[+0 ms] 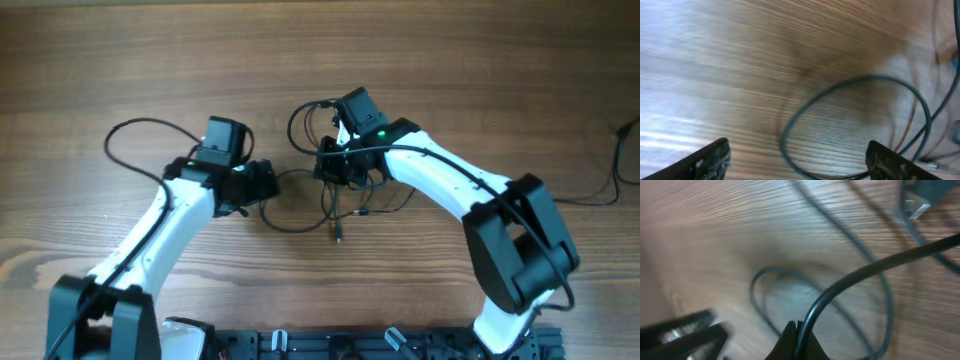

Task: Untangle cables

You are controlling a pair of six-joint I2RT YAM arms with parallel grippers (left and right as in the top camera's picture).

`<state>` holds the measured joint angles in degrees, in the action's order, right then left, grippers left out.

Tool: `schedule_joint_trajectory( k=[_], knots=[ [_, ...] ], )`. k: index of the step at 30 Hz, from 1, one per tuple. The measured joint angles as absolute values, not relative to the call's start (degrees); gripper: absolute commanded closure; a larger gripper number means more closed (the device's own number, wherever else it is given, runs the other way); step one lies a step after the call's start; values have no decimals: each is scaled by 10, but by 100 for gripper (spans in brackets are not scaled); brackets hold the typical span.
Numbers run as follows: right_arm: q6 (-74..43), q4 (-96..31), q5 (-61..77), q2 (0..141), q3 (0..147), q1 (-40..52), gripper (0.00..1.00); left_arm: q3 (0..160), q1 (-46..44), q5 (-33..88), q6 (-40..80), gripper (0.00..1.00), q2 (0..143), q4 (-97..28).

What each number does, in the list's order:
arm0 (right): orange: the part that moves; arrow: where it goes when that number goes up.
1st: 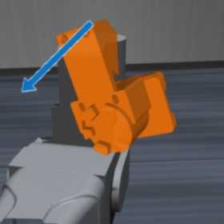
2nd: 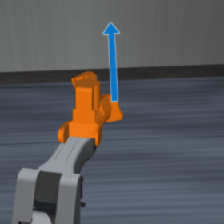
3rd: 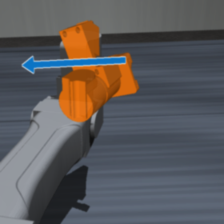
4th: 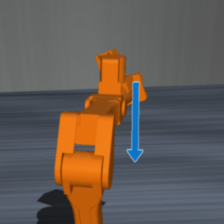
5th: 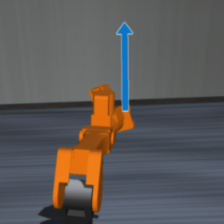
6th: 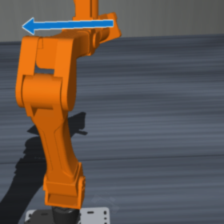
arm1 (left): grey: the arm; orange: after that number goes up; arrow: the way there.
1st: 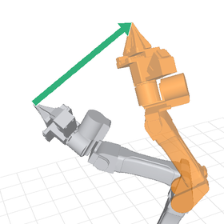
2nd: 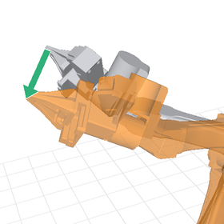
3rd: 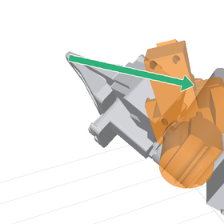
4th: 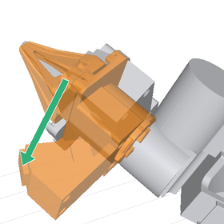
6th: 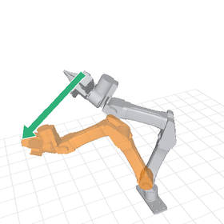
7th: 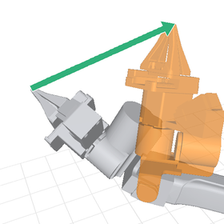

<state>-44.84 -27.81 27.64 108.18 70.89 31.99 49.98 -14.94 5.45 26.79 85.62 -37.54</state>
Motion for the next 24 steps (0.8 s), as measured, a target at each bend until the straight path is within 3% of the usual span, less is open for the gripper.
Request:
schedule_joint_trajectory(
  k=[6, 9, 13, 16, 24],
  knots=[
    [-396, -280, 290, 965, 707, 320, 96, 500, -187, 48, 214, 16, 898, -345],
    [-378, -302, 270, 895, 707, 320, 95, 500, -195, 27, 201, 21, 923, -338],
    [-364, -338, 217, 826, 707, 320, 96, 500, -195, 6, 193, 51, 955, -330],
    [-358, -366, 163, 783, 707, 320, 96, 503, -194, -9, 191, 94, 970, -317],
    [-378, -449, 29, 715, 707, 313, 96, 516, -193, -33, 206, 96, 983, -328]
  ],
)
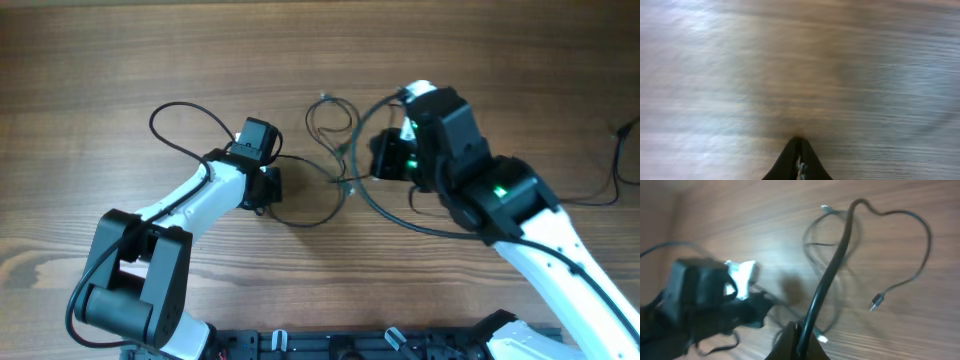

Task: Untangle cables

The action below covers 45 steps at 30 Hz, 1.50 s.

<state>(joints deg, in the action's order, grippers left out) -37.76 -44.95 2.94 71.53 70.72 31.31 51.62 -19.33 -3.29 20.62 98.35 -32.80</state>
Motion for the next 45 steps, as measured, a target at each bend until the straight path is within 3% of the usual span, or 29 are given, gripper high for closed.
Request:
schedule_joint_trajectory(
  k=[9, 18, 28, 45],
  knots=[
    [-483, -568, -72, 623, 706, 223, 96, 520, -73, -84, 314, 96, 983, -392],
    [-468, -578, -58, 603, 706, 217, 96, 520, 87, 76, 352, 96, 985, -371],
    [-333, -539, 22, 734, 706, 217, 94, 518, 65, 124, 358, 96, 989, -362],
    [-265, -357, 132, 1077, 706, 242, 91, 516, 26, 134, 359, 94, 992, -329]
  ],
)
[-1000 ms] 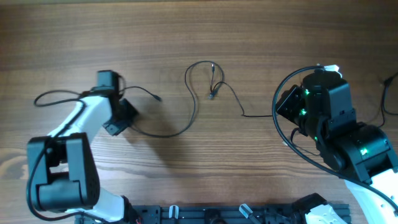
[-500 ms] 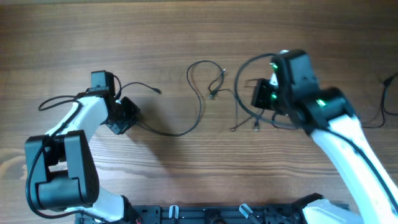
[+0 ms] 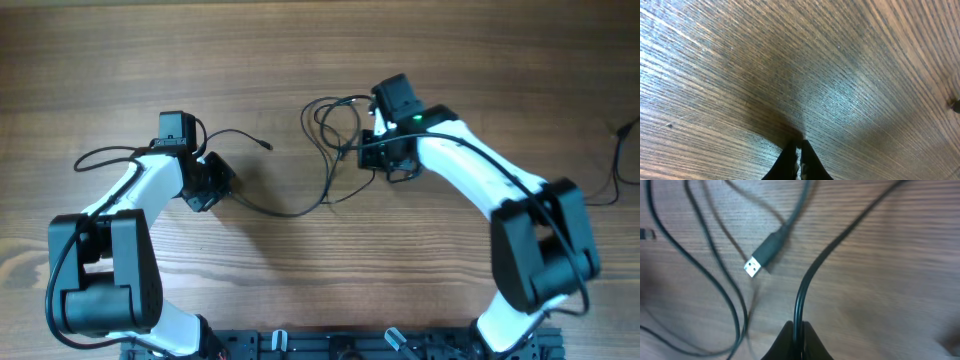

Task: Untangle cables

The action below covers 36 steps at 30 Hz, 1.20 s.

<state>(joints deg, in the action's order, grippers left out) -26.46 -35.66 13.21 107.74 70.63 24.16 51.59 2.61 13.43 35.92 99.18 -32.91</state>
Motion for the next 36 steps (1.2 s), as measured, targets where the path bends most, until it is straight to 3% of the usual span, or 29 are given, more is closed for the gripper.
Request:
schedule_joint_trajectory(
  k=[9, 13, 21, 27, 36],
  knots=[
    [-262, -270, 146, 1122, 706, 254, 89, 516, 26, 134, 359, 95, 992, -324],
    [-262, -246, 147, 1122, 706, 254, 94, 516, 26, 134, 359, 95, 992, -321],
    [-260, -204, 168, 1122, 706, 254, 93, 516, 26, 134, 359, 93, 992, -320],
    [-257, -205, 189, 1122, 706, 254, 77, 516, 26, 134, 359, 93, 992, -319],
    [-256, -223, 190, 1098, 706, 254, 76, 516, 26, 134, 359, 93, 992, -321]
  ],
)
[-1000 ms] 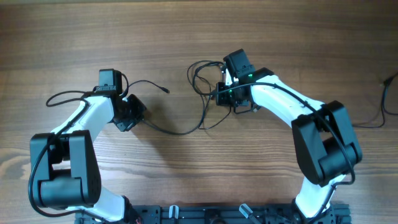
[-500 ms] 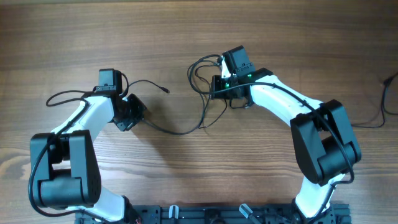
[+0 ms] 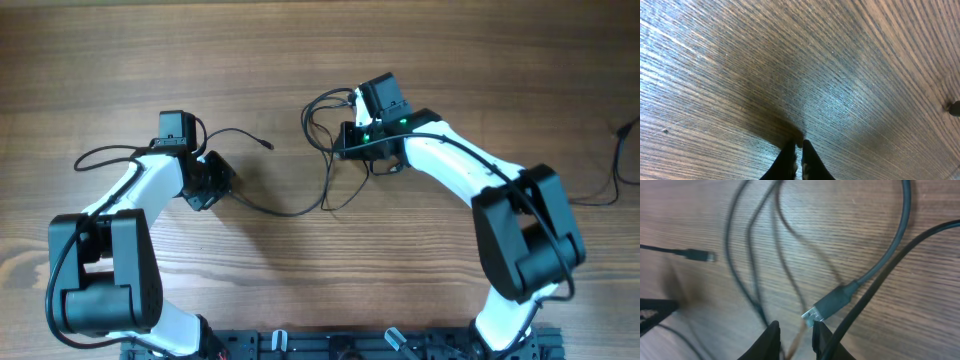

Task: Untangle cables

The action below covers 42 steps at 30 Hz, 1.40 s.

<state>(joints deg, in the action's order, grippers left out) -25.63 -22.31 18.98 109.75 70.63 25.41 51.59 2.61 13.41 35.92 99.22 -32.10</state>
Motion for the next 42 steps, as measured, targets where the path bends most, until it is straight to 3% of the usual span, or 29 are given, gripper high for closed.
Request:
schedule_joint_trajectory(
  k=[8, 21, 23, 25, 26, 27, 38, 42],
  knots=[
    [-256, -222, 189, 1051, 706, 255, 64, 516, 26, 134, 359, 93, 992, -321],
    [-256, -181, 182, 1106, 706, 274, 63, 516, 26, 134, 359, 92, 992, -321],
    [-256, -176, 179, 1117, 706, 277, 67, 516, 26, 134, 359, 91, 992, -321],
    [-256, -174, 177, 1127, 706, 280, 80, 516, 26, 134, 359, 92, 992, -321],
    [-259, -173, 174, 1133, 706, 281, 94, 516, 26, 134, 359, 92, 992, -321],
    [-256, -173, 170, 1138, 706, 281, 96, 516, 26, 134, 359, 91, 992, -321],
    [-242, -260, 152, 1110, 727, 267, 96, 516, 26, 134, 359, 91, 992, -321],
    [-225, -286, 136, 1003, 737, 244, 96, 516, 26, 135, 359, 83, 992, -320]
  ],
)
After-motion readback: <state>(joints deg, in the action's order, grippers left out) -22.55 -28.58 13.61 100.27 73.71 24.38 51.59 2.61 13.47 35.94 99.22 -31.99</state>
